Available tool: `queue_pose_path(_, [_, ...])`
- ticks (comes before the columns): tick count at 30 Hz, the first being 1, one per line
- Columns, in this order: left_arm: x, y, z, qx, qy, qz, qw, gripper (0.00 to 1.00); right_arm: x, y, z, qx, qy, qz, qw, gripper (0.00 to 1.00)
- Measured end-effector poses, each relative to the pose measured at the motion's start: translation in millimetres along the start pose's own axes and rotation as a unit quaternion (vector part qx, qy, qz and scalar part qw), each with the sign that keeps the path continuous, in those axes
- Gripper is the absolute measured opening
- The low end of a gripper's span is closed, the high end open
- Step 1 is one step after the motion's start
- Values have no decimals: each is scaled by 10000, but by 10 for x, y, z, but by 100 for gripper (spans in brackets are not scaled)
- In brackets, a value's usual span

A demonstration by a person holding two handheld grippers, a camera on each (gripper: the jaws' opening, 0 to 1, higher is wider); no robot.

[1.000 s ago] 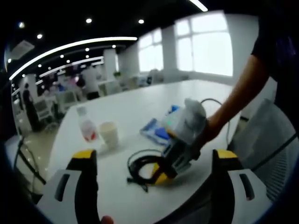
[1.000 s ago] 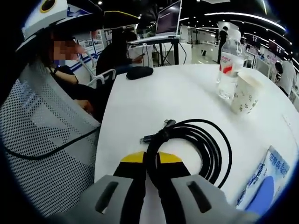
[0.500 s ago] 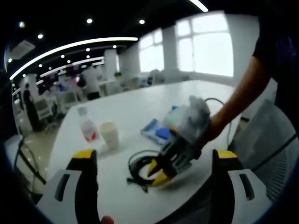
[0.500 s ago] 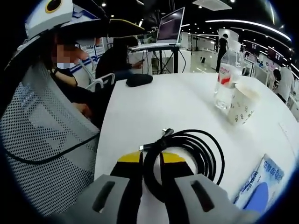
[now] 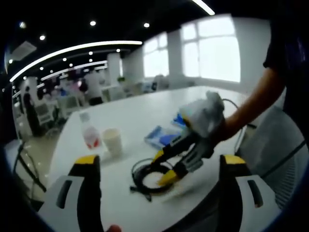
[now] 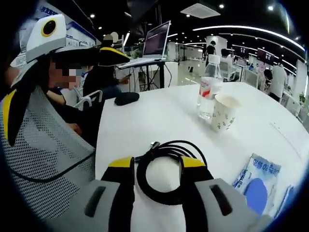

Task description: Arrange the tabletop items into an orderly group along one side of the table until the central work area is clear of visible clutter.

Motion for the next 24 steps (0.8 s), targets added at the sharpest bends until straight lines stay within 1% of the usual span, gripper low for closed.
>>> queue_pose_path(4, [18, 2, 3, -20, -21, 65, 10000, 100, -40, 1, 123, -41, 201, -53, 9998, 42])
queue_pose_path(8, [21, 10, 3, 9, -9, 52, 10000, 100, -88, -9, 250, -107, 413, -242, 9988, 44])
queue_pose_path(15, [19, 17, 0, 25, 27, 36, 10000, 100, -147, 8, 431, -180, 619, -346, 9973, 50])
queue_pose_path(18, [20, 21, -3, 36, 31, 22, 10000, 100, -187, 44, 537, -164, 760, -390, 9962, 52])
queue_pose_path(22, [15, 28, -8, 65, 49, 15, 10000, 100, -217, 81, 650, -210, 918, -590, 9938, 57])
queue_pose_path(24, [11, 29, -12, 75, 66, 22, 9999, 100, -219, 100, 708, -210, 997, -620, 9929, 57])
Point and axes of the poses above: the point that each gripper's makers call its tool centre point, and the gripper's own axes: z roughly backward along the fingers, x roughly to its left, y roughly out of its underside, the point moved 6 cm from there along z, roughly backward along the fingers, and after that the axes turned 3 degrees about x, right-handed, at the moved point
